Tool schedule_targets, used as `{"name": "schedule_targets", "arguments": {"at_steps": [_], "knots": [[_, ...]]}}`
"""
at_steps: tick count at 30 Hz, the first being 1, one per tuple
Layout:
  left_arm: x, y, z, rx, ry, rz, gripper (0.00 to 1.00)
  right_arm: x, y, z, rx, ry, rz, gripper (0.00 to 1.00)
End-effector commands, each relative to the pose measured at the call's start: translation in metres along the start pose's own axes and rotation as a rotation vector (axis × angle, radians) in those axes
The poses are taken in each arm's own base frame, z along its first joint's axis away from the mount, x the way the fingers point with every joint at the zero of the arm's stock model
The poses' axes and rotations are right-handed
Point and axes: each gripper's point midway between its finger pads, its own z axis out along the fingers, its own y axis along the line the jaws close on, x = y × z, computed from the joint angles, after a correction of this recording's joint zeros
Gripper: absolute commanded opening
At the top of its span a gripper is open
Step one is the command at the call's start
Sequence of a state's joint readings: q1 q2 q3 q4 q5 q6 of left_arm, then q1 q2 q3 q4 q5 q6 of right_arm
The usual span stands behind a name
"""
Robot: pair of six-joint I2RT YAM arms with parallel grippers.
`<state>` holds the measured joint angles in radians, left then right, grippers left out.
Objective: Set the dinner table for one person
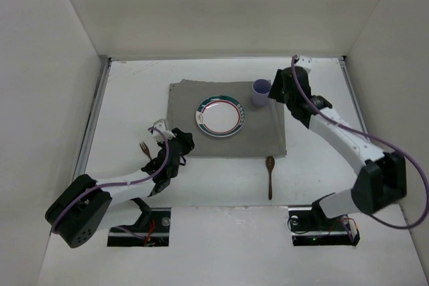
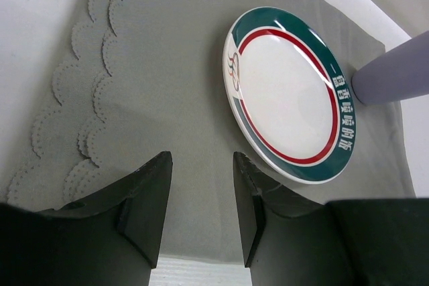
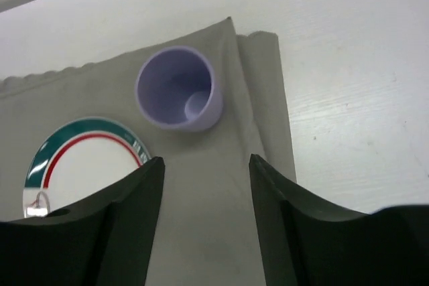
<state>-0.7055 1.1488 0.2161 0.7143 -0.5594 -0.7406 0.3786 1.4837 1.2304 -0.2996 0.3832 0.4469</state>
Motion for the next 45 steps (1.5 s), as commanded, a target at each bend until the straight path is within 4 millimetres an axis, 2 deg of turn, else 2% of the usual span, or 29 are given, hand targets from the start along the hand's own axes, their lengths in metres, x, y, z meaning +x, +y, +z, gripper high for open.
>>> {"name": "schedule_targets", "arguments": {"at_steps": [1,3,6,8,12,15,18,20,22,27,33,37,42,45], "knots": [[-0.014,-0.015,-0.001,0.041,-0.045,-0.045,0.39,0.028,0.002,-0.028,-0.038,-0.041,0.025,0.57],[-0.012,-0.014,0.001,0.036,-0.038,-0.039,0.38,0.065,-0.007,-0.041,-0.047,0.008,0.041,0.46],[-0.011,-0.019,0.0,0.048,-0.03,-0.036,0.37,0.125,-0.021,-0.064,-0.045,0.109,0.061,0.21],[-0.01,-0.02,0.0,0.048,-0.027,-0.034,0.37,0.162,-0.03,-0.084,-0.047,0.184,0.086,0.1],[-0.009,-0.022,-0.001,0.054,-0.026,-0.034,0.36,0.212,-0.04,-0.119,-0.047,0.317,0.061,0.1],[-0.01,-0.023,0.0,0.052,-0.03,-0.034,0.36,0.236,-0.041,-0.136,-0.042,0.398,0.032,0.22],[-0.011,-0.023,-0.002,0.06,-0.029,-0.038,0.36,0.252,-0.041,-0.141,-0.024,0.448,-0.006,0.32],[-0.013,-0.023,-0.003,0.06,-0.038,-0.038,0.37,0.262,-0.043,-0.14,-0.004,0.475,-0.034,0.34],[-0.012,-0.022,-0.002,0.056,-0.036,-0.036,0.37,0.27,-0.046,-0.138,0.026,0.502,-0.044,0.34],[-0.012,-0.022,-0.003,0.058,-0.035,-0.039,0.37,0.273,-0.054,-0.139,0.087,0.519,-0.068,0.33],[-0.009,-0.022,-0.002,0.056,-0.023,-0.037,0.37,0.281,-0.045,-0.147,0.052,0.571,-0.064,0.32],[-0.009,-0.021,-0.002,0.054,-0.023,-0.039,0.37,0.286,-0.037,-0.147,0.034,0.604,-0.07,0.3],[-0.012,-0.02,-0.003,0.056,-0.033,-0.047,0.37,0.299,-0.038,-0.143,0.069,0.645,-0.116,0.24],[-0.012,-0.022,-0.005,0.065,-0.033,-0.049,0.37,0.299,-0.033,-0.143,0.066,0.634,-0.138,0.16]]}}
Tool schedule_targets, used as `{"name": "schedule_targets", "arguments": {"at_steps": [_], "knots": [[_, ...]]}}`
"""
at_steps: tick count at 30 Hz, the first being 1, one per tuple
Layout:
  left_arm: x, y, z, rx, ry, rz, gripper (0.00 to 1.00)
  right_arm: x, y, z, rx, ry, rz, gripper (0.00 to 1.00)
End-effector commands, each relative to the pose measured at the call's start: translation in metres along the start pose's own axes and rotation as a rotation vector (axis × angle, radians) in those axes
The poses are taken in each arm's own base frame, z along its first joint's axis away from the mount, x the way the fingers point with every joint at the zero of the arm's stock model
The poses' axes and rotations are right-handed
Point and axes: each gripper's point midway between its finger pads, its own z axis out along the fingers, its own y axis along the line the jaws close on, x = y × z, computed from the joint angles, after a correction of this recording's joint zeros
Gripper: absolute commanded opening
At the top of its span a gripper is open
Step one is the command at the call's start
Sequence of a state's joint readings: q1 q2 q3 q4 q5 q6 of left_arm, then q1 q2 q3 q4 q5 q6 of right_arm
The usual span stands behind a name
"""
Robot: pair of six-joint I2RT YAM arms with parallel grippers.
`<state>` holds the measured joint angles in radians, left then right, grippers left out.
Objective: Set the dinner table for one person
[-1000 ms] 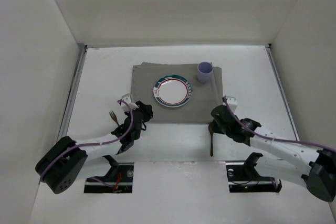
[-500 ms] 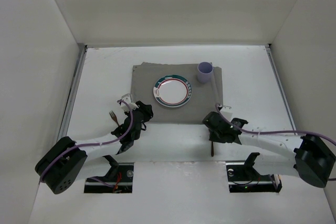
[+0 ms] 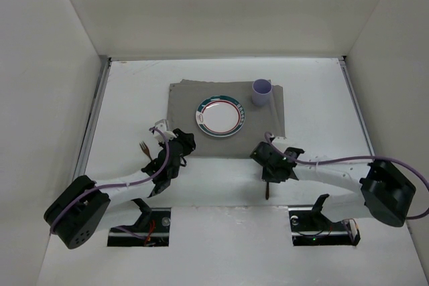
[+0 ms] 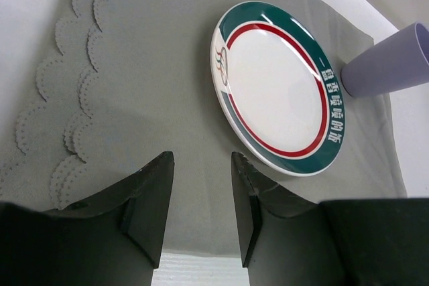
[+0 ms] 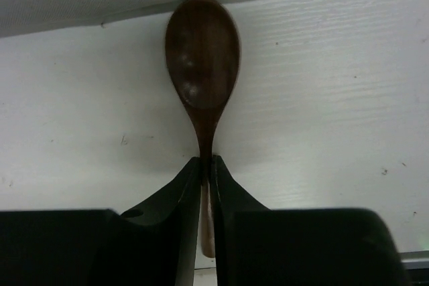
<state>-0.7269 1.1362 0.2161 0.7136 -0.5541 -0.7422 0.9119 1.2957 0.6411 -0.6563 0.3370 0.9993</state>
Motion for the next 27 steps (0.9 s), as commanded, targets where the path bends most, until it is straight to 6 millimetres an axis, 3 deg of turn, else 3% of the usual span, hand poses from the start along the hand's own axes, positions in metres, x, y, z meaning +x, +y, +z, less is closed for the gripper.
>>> {"name": "schedule_targets", "arguments": {"at_steps": [1,7,11,19,23,27], "knots": [[-0.015,-0.015,-0.001,0.037,-0.044,-0.047,0.37,-0.003,0.012,-0.007,-0.022,-0.009,-0.004,0.13],[-0.014,-0.015,0.0,0.035,-0.04,-0.047,0.37,-0.005,0.012,-0.043,-0.08,-0.031,-0.006,0.1],[-0.01,-0.015,0.002,0.03,-0.029,-0.043,0.37,-0.038,0.024,-0.068,-0.147,-0.13,-0.024,0.1],[-0.012,-0.017,0.0,0.04,-0.035,-0.037,0.37,-0.18,0.048,-0.039,-0.201,-0.359,-0.041,0.1],[-0.011,-0.014,0.001,0.03,-0.032,-0.035,0.37,-0.218,0.053,-0.02,-0.186,-0.378,-0.059,0.1],[-0.008,-0.013,0.003,0.022,-0.026,-0.027,0.37,-0.23,0.053,0.003,-0.167,-0.359,-0.074,0.11]]}}
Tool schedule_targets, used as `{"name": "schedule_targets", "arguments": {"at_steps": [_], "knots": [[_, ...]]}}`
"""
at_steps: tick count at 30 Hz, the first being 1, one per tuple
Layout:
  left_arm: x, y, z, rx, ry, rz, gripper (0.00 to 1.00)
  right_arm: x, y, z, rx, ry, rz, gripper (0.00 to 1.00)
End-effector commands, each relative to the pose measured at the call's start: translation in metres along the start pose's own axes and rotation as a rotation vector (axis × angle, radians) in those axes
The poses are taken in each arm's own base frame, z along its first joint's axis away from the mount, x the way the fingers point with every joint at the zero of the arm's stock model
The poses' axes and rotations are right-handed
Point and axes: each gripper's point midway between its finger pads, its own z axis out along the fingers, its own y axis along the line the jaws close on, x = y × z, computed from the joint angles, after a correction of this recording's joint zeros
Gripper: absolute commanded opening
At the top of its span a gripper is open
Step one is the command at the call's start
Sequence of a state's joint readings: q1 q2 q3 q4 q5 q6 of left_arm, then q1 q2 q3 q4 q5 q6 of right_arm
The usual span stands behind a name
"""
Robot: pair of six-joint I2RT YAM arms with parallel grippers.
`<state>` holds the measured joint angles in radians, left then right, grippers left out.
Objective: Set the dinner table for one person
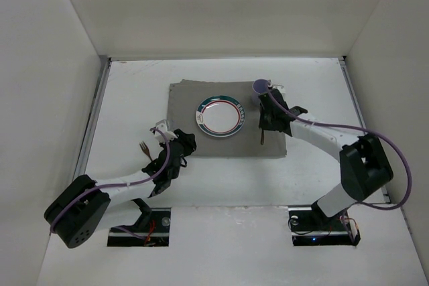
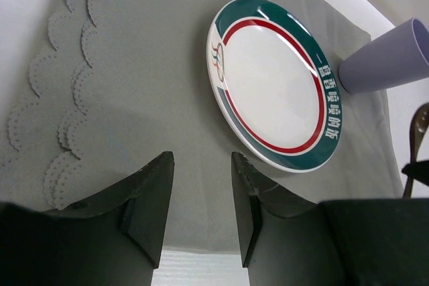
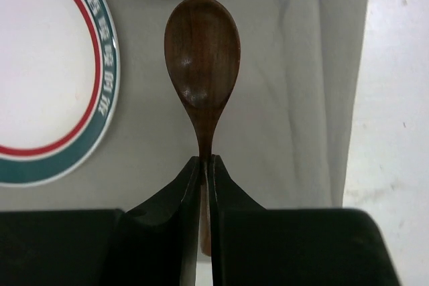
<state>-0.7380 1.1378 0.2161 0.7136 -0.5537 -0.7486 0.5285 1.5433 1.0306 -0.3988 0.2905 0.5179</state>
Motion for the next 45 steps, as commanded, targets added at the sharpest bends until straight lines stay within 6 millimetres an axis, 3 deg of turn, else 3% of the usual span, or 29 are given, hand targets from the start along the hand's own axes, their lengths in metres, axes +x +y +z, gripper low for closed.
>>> {"name": "schedule_targets", "arguments": {"at_steps": [1,10,19,29,34,45], "knots": [[-0.01,-0.009,0.005,0.01,-0.031,-0.027,0.37,-0.031,0.017,0.01,-0.075,-0.069,-0.036,0.12],[-0.011,-0.007,0.007,0.002,-0.029,-0.03,0.38,0.0,0.015,0.036,-0.063,0.019,-0.052,0.13],[-0.011,-0.006,0.008,-0.001,-0.03,-0.03,0.38,0.004,0.013,0.044,-0.045,0.029,-0.032,0.15],[-0.01,-0.006,0.008,0.002,-0.026,-0.029,0.38,0.006,0.01,0.041,-0.039,0.019,-0.03,0.25],[-0.011,-0.006,0.008,0.001,-0.028,-0.027,0.38,-0.007,0.008,0.025,-0.044,-0.026,-0.016,0.27],[-0.017,-0.001,0.017,-0.071,0.0,0.026,0.37,-0.054,0.021,-0.057,-0.187,-0.315,0.062,0.53]]}}
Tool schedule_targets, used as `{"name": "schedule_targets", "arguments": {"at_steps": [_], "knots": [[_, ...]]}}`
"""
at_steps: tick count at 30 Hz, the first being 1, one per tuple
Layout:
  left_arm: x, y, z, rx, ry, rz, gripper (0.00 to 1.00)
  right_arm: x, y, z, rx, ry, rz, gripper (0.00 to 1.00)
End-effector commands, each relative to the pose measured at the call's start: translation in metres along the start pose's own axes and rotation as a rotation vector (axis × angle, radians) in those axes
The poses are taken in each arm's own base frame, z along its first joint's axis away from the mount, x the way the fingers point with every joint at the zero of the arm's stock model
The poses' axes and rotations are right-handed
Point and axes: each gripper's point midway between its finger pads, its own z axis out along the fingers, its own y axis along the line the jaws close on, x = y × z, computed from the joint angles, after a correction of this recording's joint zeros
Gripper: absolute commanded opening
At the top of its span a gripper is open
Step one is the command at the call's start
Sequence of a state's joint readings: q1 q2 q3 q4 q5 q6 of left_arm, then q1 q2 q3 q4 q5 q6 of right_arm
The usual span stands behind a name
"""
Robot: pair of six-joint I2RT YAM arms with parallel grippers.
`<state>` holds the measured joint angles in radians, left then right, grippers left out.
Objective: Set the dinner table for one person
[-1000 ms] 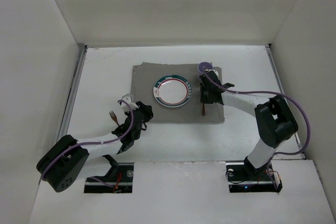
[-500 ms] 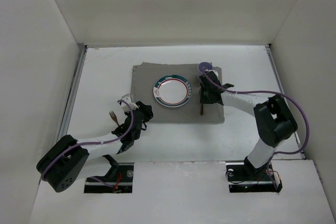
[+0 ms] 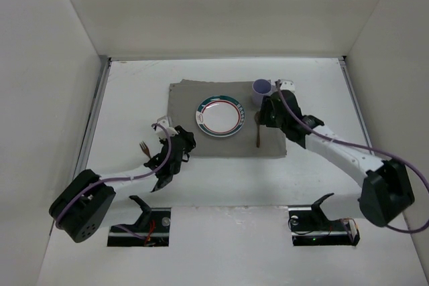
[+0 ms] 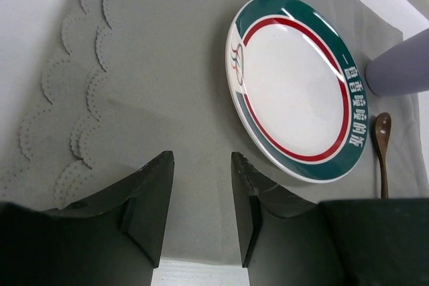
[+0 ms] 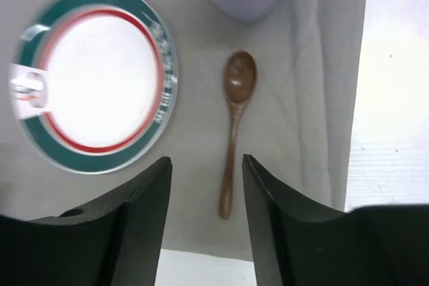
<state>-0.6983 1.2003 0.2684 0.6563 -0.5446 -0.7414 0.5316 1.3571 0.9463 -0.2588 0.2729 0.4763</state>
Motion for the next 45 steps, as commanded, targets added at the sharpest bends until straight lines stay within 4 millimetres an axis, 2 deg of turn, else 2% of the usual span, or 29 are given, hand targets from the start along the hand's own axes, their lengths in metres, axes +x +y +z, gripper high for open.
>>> {"name": "schedule_targets", "arguments": {"at_steps": [1,3,7,9,13,16,20,26,32,39,45], "knots": [[-0.019,-0.005,0.003,-0.03,-0.012,-0.004,0.36,-0.022,0.017,-0.019,-0.082,-0.16,0.052,0.53],[-0.018,0.006,-0.001,-0.077,0.026,0.008,0.33,-0.028,0.026,-0.031,-0.142,-0.238,0.084,0.48],[-0.021,0.041,-0.017,-0.208,0.095,0.042,0.26,-0.029,0.04,-0.05,-0.243,-0.34,0.141,0.14],[-0.027,0.056,-0.03,-0.25,0.107,0.055,0.25,-0.021,0.037,-0.051,-0.252,-0.357,0.185,0.08],[-0.042,0.09,-0.057,-0.359,0.104,0.035,0.25,-0.003,0.026,-0.044,-0.242,-0.359,0.217,0.09],[-0.043,0.121,-0.072,-0.49,0.134,0.006,0.28,-0.002,0.027,-0.047,-0.258,-0.367,0.212,0.15],[-0.036,0.144,-0.074,-0.58,0.184,-0.026,0.31,0.001,0.031,-0.049,-0.267,-0.37,0.208,0.17],[-0.024,0.151,-0.065,-0.603,0.233,-0.016,0.31,0.007,0.037,-0.043,-0.266,-0.343,0.188,0.19],[-0.016,0.152,-0.059,-0.607,0.264,-0.021,0.3,0.006,0.042,-0.049,-0.285,-0.349,0.18,0.21],[-0.003,0.161,-0.056,-0.626,0.3,-0.009,0.28,0.014,0.053,-0.042,-0.268,-0.32,0.116,0.23],[0.003,0.163,-0.053,-0.633,0.339,0.014,0.19,0.019,0.057,-0.039,-0.252,-0.312,0.087,0.23]]}}
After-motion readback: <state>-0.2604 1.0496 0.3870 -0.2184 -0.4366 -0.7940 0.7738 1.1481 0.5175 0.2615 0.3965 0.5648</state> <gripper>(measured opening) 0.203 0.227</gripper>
